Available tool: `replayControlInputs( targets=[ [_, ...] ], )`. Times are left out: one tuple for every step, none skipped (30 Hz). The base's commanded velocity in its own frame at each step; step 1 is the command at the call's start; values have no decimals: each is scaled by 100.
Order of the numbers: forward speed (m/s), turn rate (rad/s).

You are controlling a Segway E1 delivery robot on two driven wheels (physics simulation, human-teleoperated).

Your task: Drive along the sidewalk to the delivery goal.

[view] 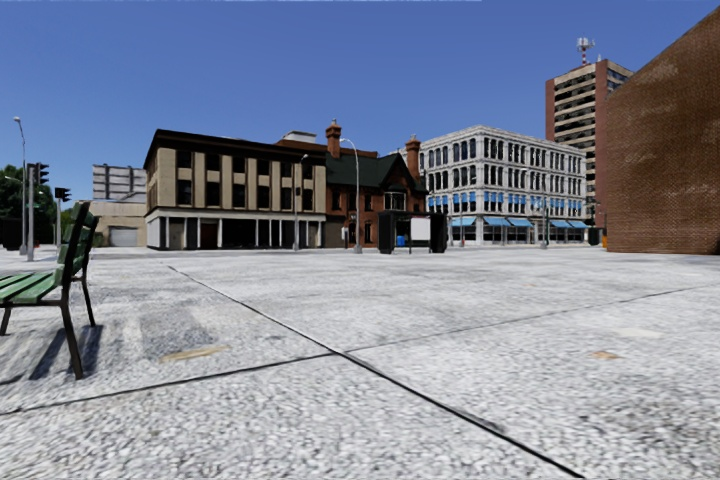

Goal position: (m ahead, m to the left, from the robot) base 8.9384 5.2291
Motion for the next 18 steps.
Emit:
replayControlInputs(
  targets=[
    [200,0],
    [200,0],
    [200,0],
    [200,0],
    [200,0],
    [200,0],
    [200,0],
    [200,56],
    [200,60],
    [200,62],
    [200,62],
    [200,62],
    [200,63],
    [200,63],
    [200,63],
    [200,63],
    [200,63],
    [200,63]
  ],
)
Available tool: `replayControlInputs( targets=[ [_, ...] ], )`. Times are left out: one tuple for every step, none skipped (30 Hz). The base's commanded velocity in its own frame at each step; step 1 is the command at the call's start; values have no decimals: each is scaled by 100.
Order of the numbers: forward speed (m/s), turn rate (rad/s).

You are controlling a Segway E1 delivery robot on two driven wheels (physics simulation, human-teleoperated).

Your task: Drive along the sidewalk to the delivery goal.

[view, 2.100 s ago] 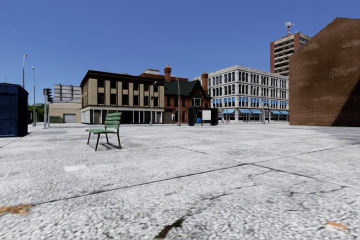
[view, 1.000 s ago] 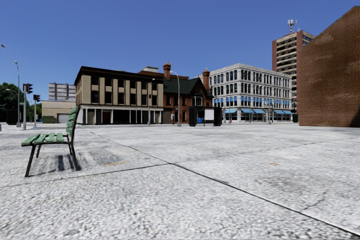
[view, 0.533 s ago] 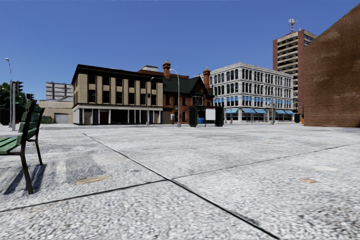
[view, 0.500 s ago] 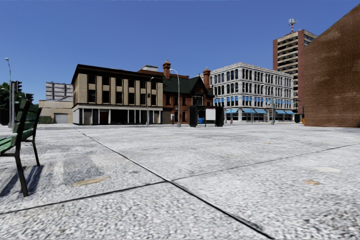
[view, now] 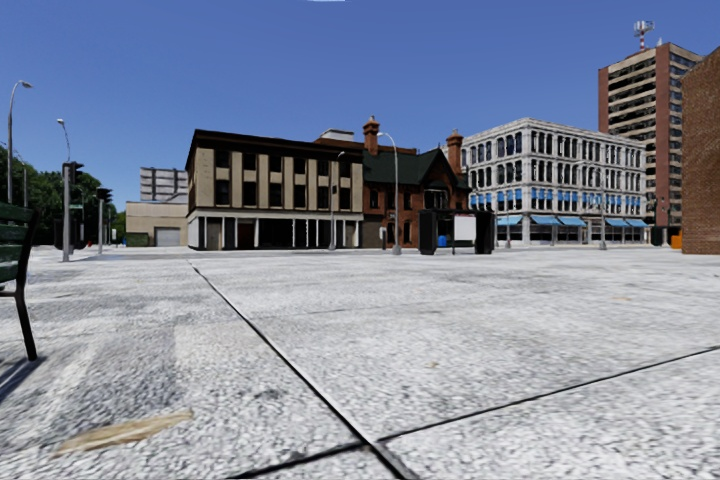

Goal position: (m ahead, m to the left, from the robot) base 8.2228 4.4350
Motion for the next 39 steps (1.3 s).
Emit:
replayControlInputs(
  targets=[
    [200,63],
    [200,63],
    [200,63],
    [200,44],
    [200,18],
    [200,8],
    [200,8],
    [200,6],
    [200,5],
    [200,5],
    [200,4],
    [200,4],
    [200,6],
    [200,60],
    [200,70],
    [200,70],
    [200,80],
    [200,83],
    [200,84],
    [200,84],
    [200,84],
    [200,84],
    [200,84],
    [200,84],
    [200,84],
    [200,75],
    [200,75],
    [200,30],
    [200,22],
    [200,14],
    [200,3],
    [200,0],
    [200,0],
    [200,0],
    [200,0],
    [200,0],
    [200,0],
    [200,0],
    [200,0]
  ],
)
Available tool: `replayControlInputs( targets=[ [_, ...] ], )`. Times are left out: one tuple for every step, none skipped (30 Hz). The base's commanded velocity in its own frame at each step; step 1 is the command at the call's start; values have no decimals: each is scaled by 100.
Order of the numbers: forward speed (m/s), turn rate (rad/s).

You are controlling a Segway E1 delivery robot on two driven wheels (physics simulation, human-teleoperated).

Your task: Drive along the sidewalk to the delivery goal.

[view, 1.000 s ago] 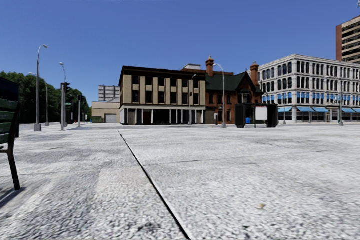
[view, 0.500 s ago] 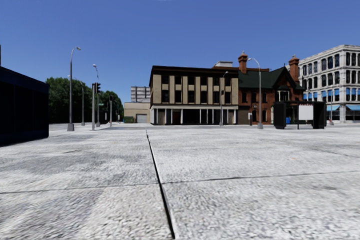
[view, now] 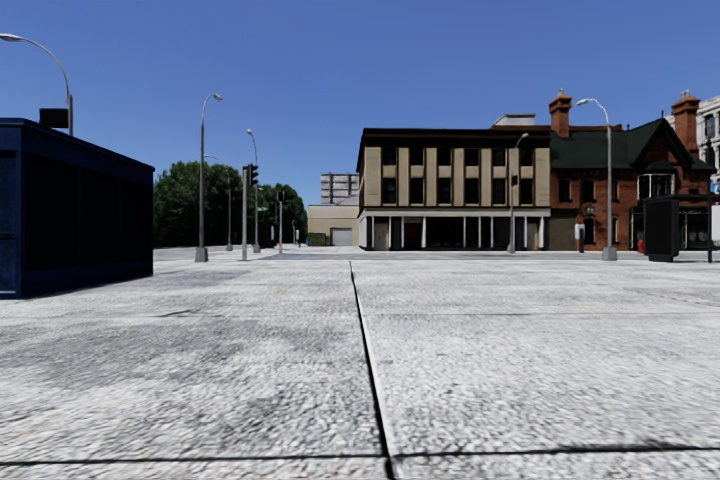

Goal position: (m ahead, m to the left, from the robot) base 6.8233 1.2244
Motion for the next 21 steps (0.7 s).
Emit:
replayControlInputs(
  targets=[
    [200,0],
    [200,0],
    [200,0],
    [200,0],
    [200,0],
    [200,0],
    [200,0],
    [200,0],
    [200,0],
    [200,0],
    [200,0],
    [200,0],
    [200,0],
    [200,0],
    [200,0],
    [200,0],
    [200,0],
    [200,0],
    [200,0],
    [200,9],
    [200,20]
  ],
)
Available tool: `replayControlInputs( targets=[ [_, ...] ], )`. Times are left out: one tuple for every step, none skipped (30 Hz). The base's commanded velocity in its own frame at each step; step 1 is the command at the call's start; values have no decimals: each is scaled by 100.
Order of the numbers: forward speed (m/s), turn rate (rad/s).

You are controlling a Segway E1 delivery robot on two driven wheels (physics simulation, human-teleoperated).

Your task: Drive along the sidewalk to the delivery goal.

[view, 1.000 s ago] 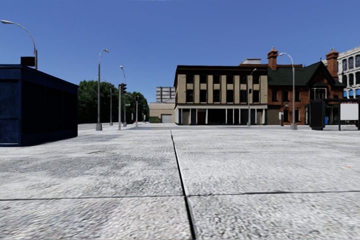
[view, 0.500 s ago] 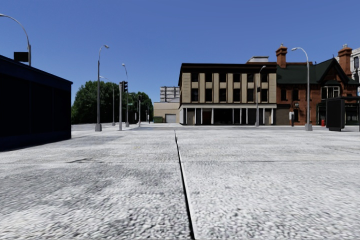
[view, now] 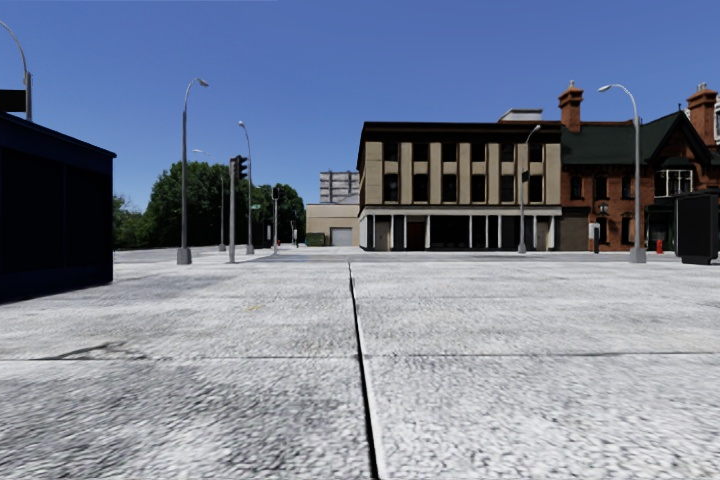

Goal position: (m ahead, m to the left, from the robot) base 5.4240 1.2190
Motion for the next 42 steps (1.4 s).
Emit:
replayControlInputs(
  targets=[
    [200,66],
    [200,66],
    [200,83],
    [200,92],
    [200,94],
    [200,87],
    [200,87],
    [200,43],
    [200,25],
    [200,8],
    [200,8],
    [200,1],
    [200,0],
    [200,0],
    [200,0],
    [200,0],
    [200,0],
    [200,0],
    [200,0],
    [200,0],
    [200,0],
    [200,0],
    [200,0],
    [200,0],
    [200,0],
    [200,0],
    [200,0],
    [200,0],
    [200,0],
    [200,0],
    [200,0],
    [200,0],
    [200,0],
    [200,0],
    [200,0],
    [200,0],
    [200,0],
    [200,0],
    [200,0],
    [200,0],
    [200,0],
    [200,0]
  ],
)
